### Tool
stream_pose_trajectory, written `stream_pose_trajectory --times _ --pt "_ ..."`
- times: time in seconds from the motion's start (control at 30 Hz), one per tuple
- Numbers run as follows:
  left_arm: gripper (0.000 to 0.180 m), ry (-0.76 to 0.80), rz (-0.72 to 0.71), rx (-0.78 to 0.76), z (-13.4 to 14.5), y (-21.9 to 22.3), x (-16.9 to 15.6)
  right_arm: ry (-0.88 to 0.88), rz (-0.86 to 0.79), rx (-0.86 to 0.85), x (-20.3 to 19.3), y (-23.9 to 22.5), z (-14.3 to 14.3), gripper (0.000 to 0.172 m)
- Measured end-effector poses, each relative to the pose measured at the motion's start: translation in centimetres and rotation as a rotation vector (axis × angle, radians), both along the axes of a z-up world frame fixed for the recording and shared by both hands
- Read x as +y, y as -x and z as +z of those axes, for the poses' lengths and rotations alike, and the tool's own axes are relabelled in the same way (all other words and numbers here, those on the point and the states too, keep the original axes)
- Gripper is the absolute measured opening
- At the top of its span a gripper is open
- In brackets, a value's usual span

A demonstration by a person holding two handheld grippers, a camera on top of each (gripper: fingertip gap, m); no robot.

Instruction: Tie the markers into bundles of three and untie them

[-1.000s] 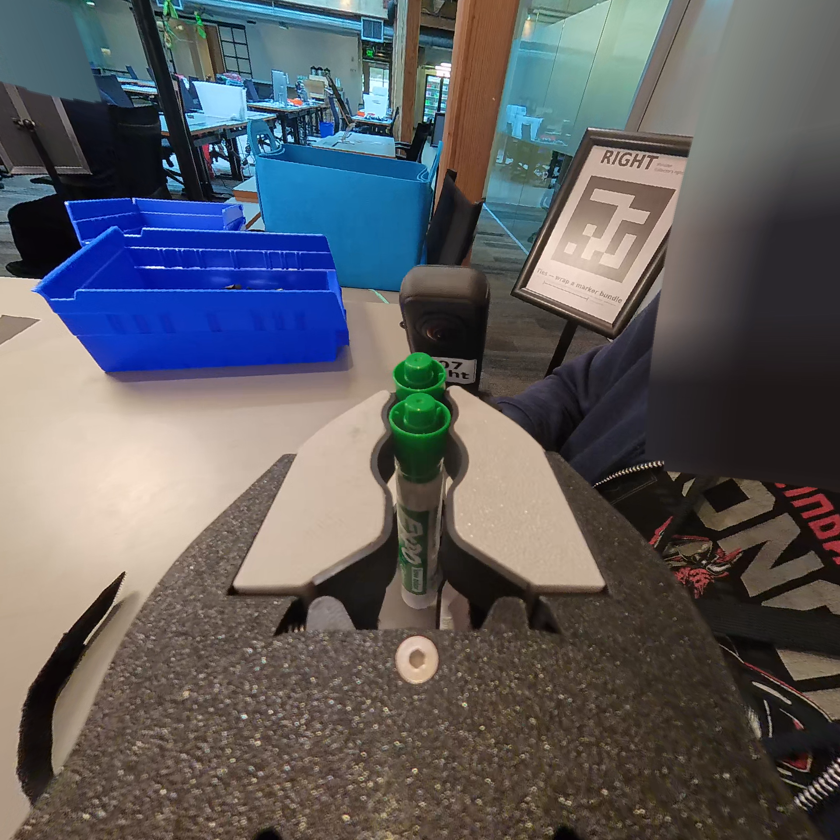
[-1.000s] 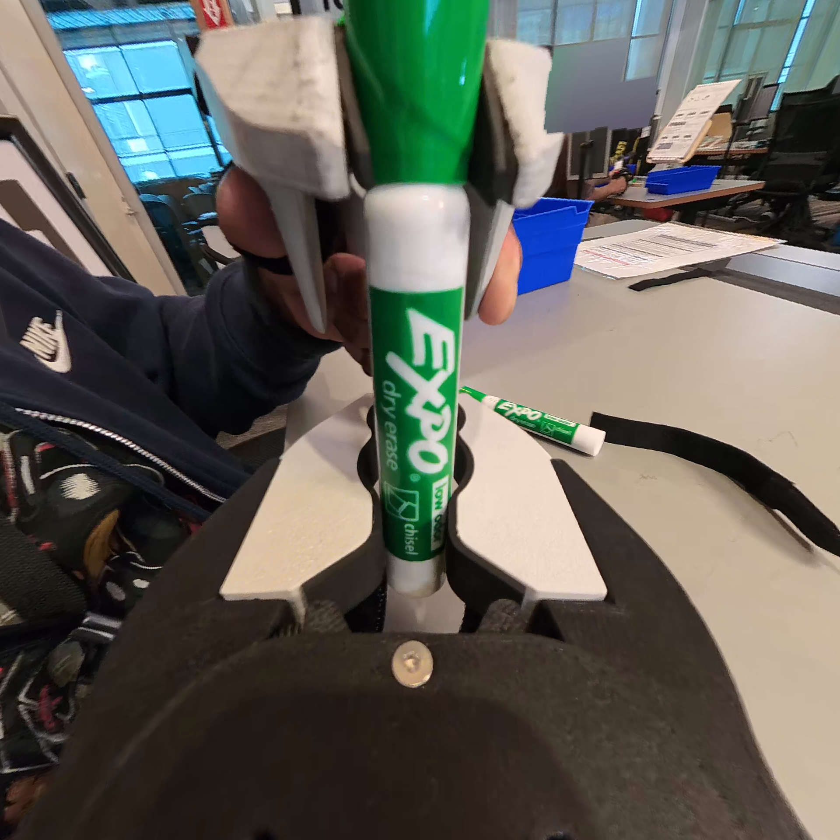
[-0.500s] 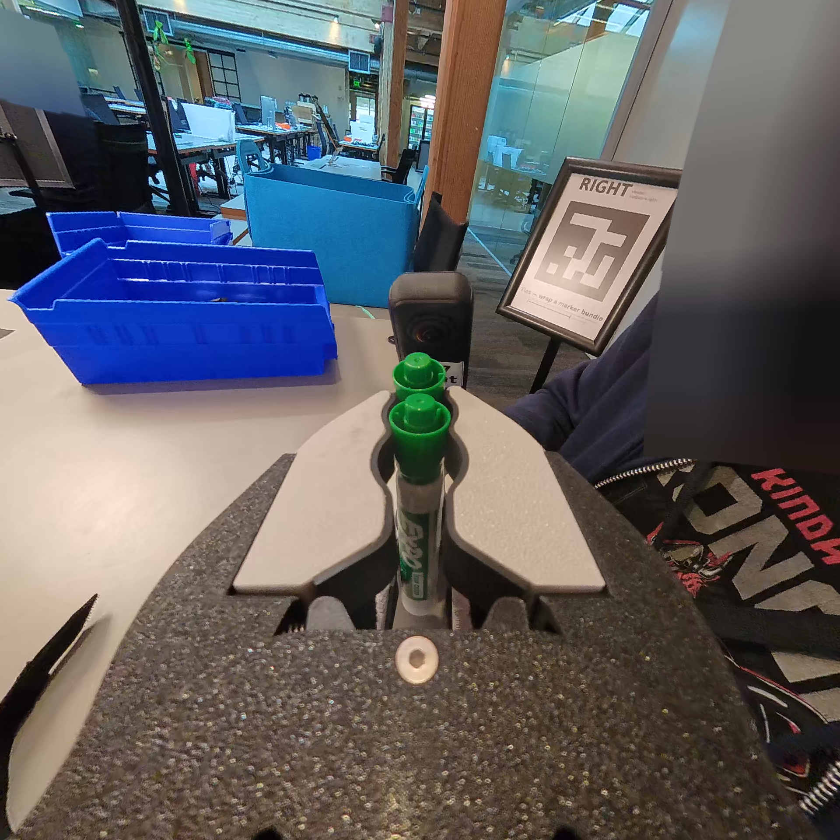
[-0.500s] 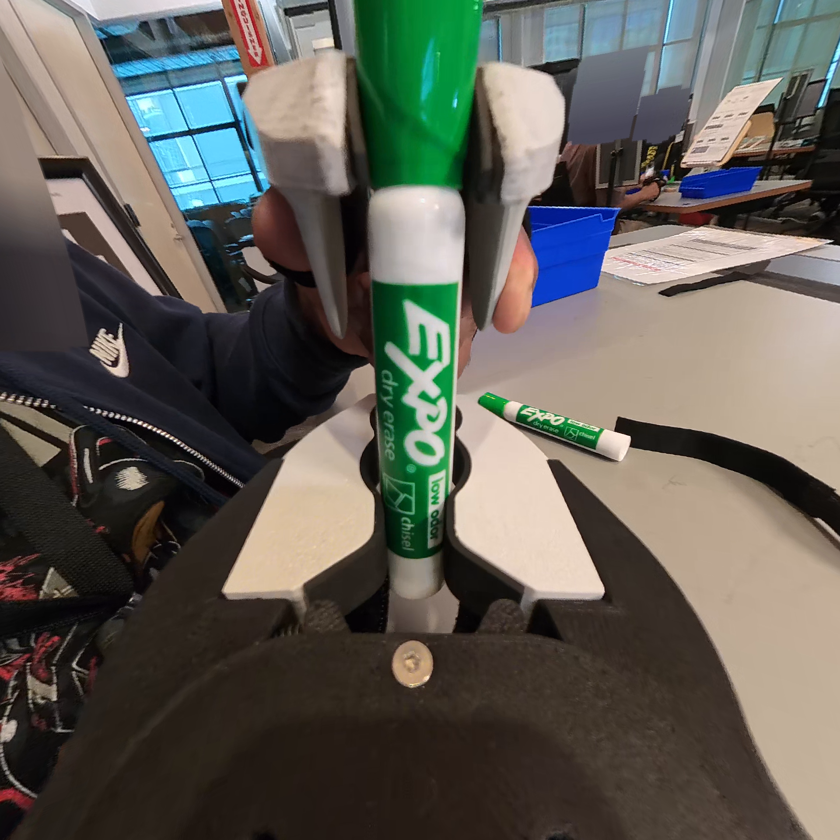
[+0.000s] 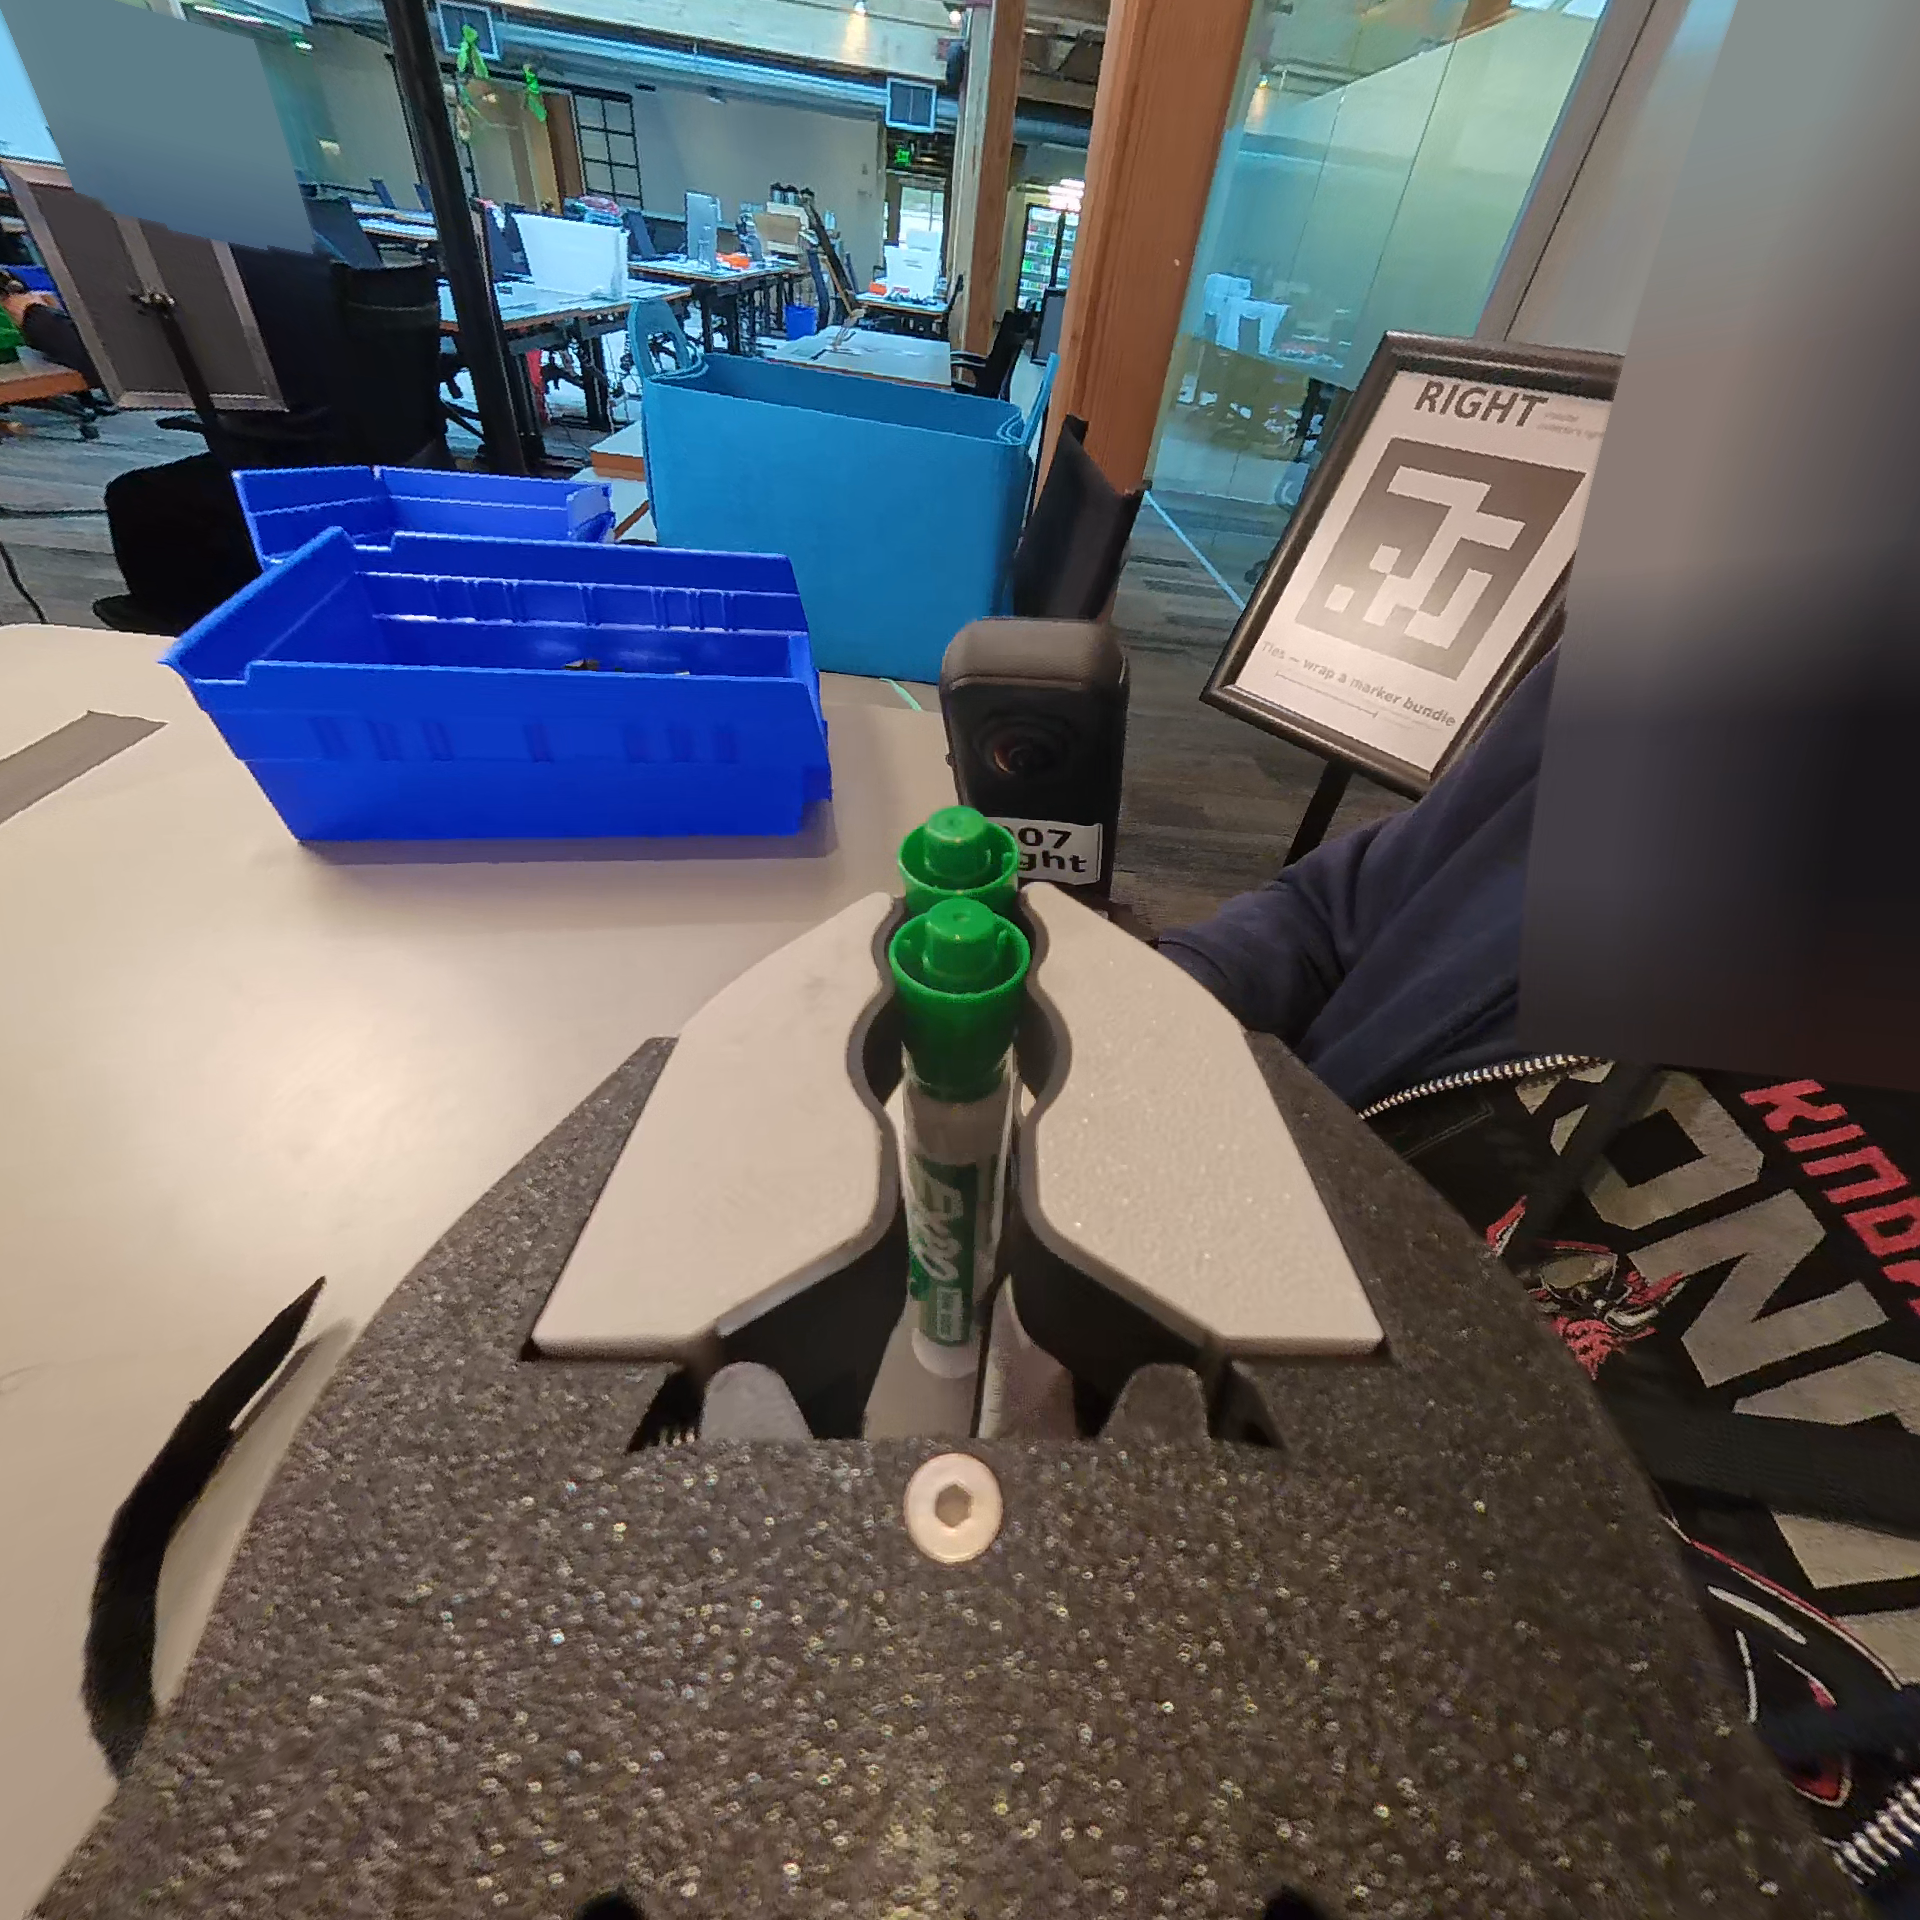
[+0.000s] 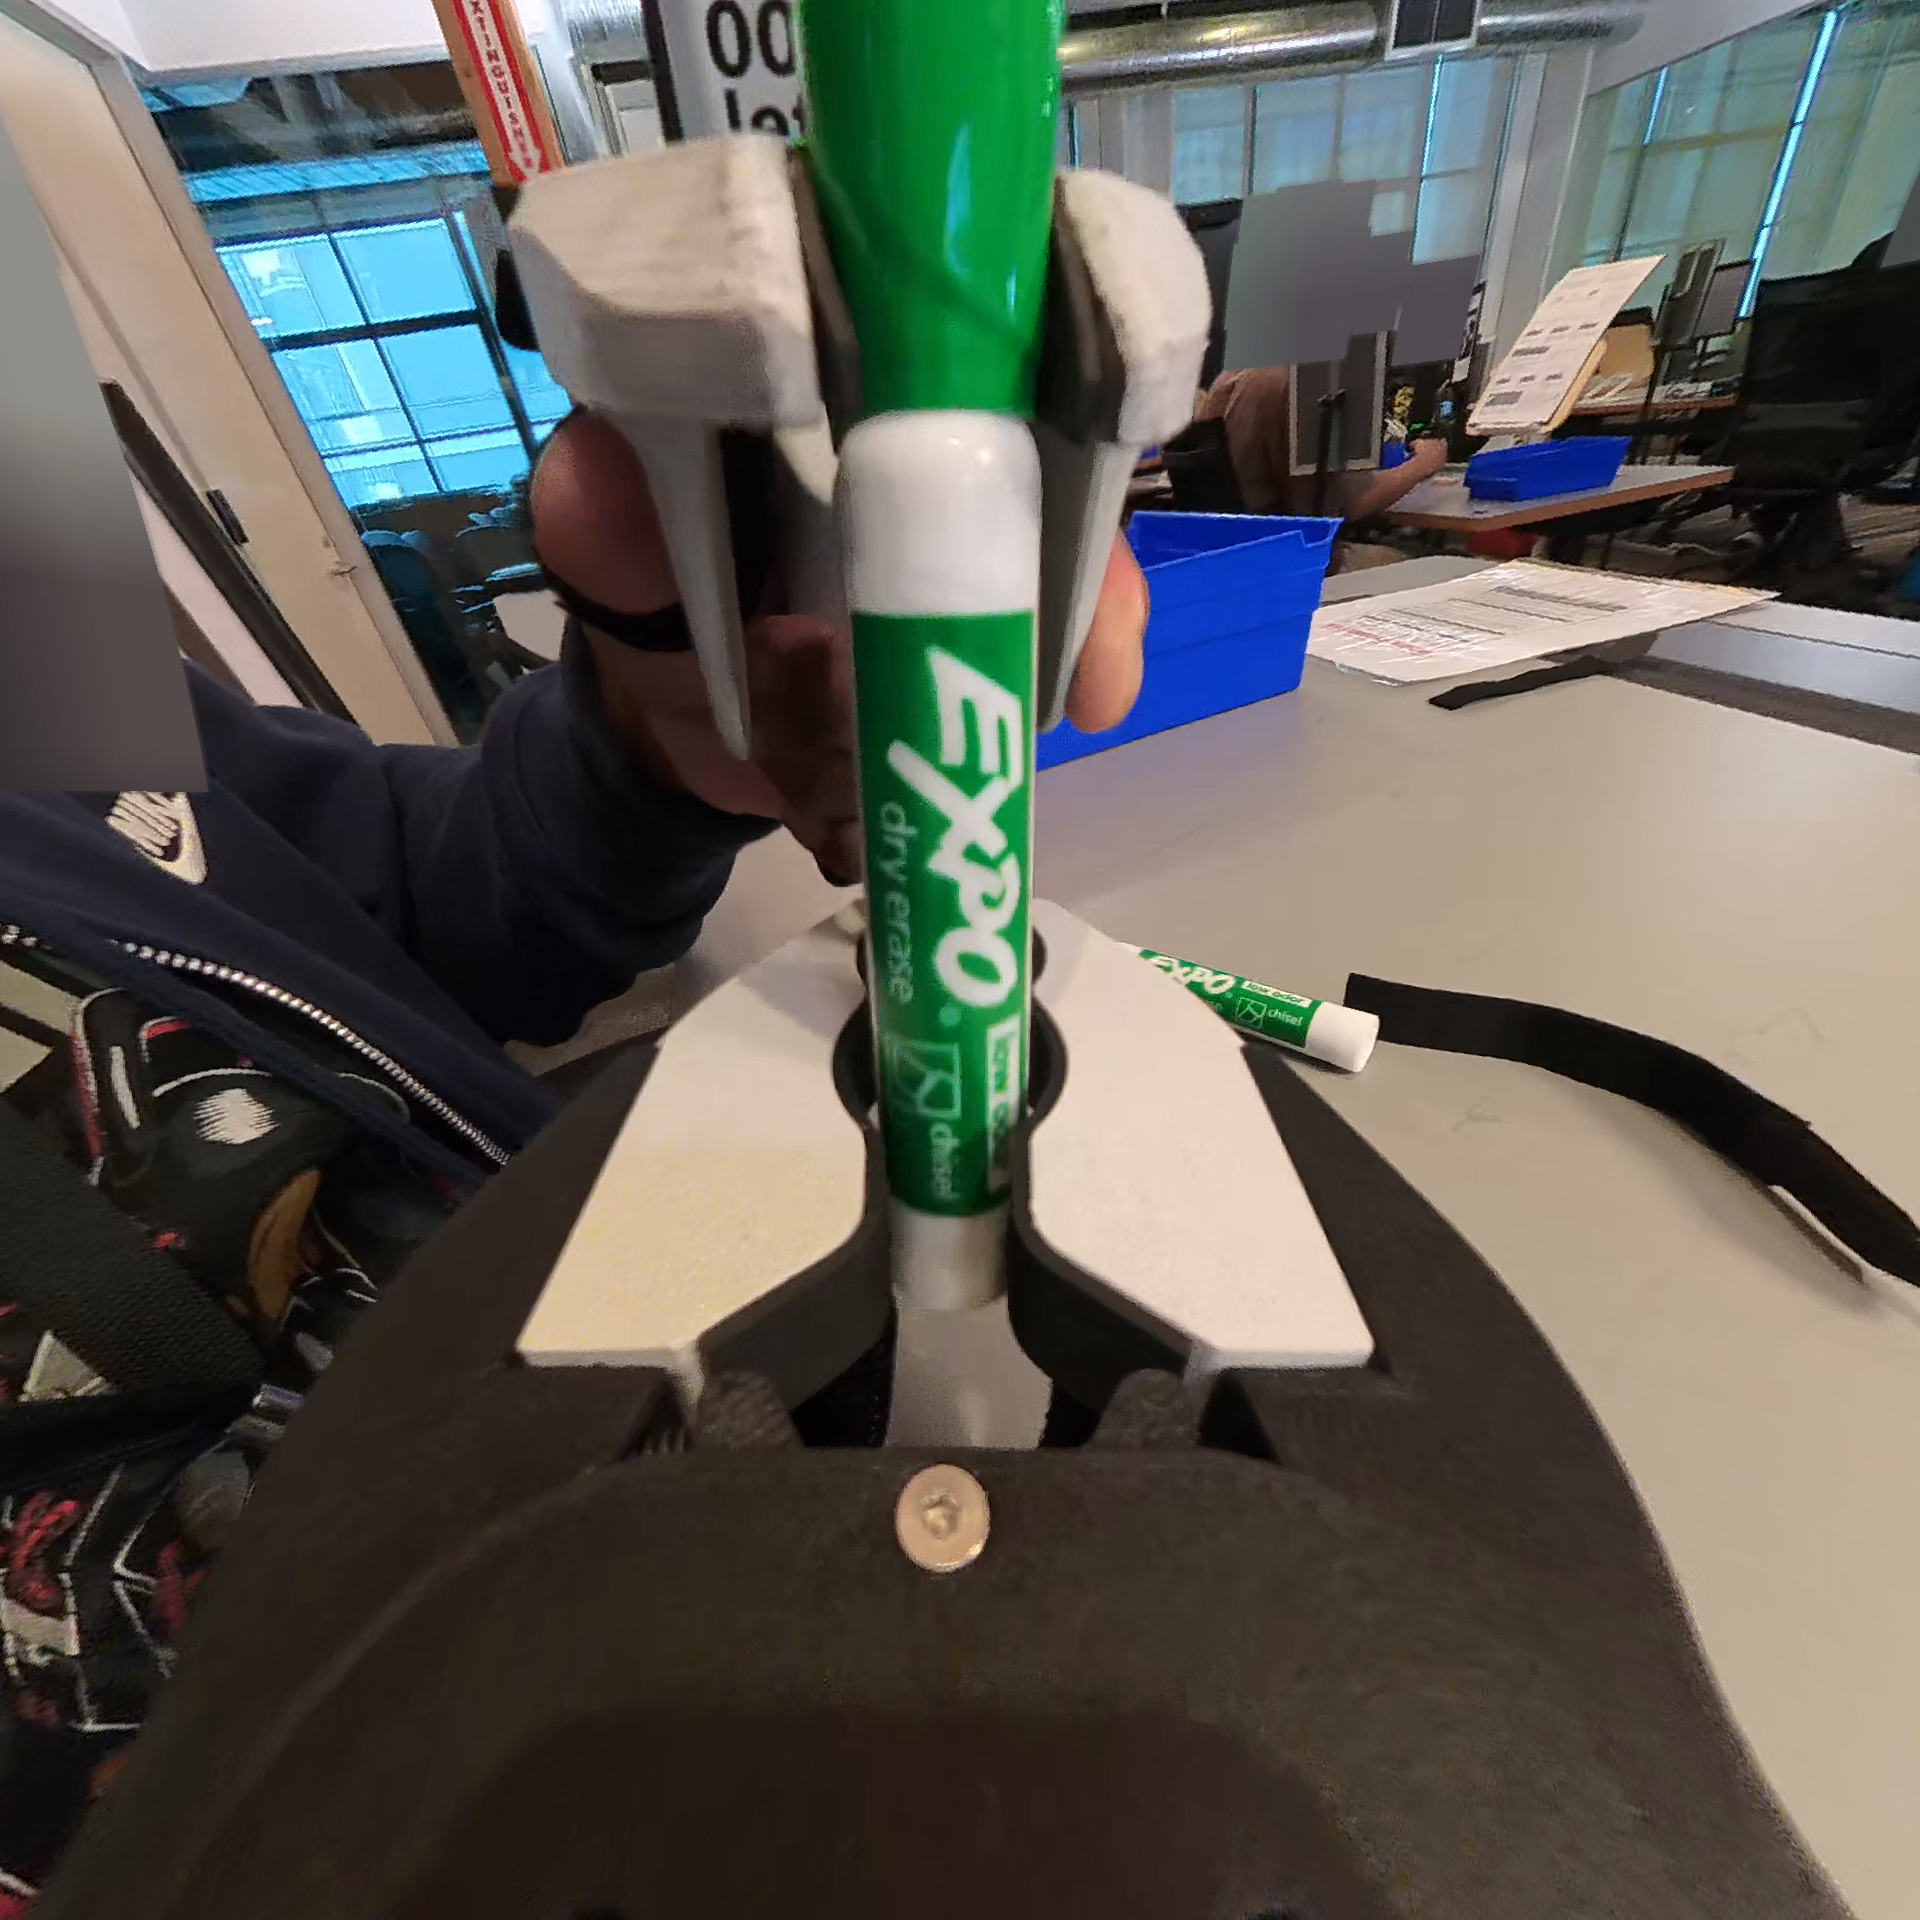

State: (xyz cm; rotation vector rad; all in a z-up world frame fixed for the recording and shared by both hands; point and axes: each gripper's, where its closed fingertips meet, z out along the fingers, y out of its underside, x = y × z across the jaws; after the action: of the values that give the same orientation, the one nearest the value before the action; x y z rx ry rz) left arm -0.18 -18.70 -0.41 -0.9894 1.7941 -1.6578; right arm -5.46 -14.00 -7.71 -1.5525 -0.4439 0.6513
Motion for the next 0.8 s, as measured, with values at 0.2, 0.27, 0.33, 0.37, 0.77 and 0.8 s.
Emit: stream_pose_trajectory --times 0.2,0.27,0.33,0.37,0.77,0.8 --pt "0.018 -0.005 -0.006 0.008 0.3 0.2 0.2 -0.013 -0.002 -0.040 0.0 0.4 -0.1 0.024" --pt "0.018 -0.006 -0.003 0.013 0.0 0.2 0.1 -0.012 -0.005 -0.049 0.0 0.5 -0.3 0.024" --pt "0.018 -0.012 0.000 0.022 -0.4 0.3 0.0 -0.015 -0.003 -0.045 -0.1 0.5 -0.2 0.023" --pt "0.018 -0.014 0.002 0.023 -0.5 0.2 -0.1 -0.016 -0.003 -0.043 -0.1 0.5 -0.2 0.022" --pt "0.018 -0.004 -0.032 0.032 -1.0 0.3 -1.0 0.023 0.037 -0.049 -0.3 1.4 -0.7 0.020" --pt "0.018 -0.007 -0.031 0.033 -1.0 0.3 -1.0 0.023 0.033 -0.055 -0.3 1.4 -0.8 0.020"
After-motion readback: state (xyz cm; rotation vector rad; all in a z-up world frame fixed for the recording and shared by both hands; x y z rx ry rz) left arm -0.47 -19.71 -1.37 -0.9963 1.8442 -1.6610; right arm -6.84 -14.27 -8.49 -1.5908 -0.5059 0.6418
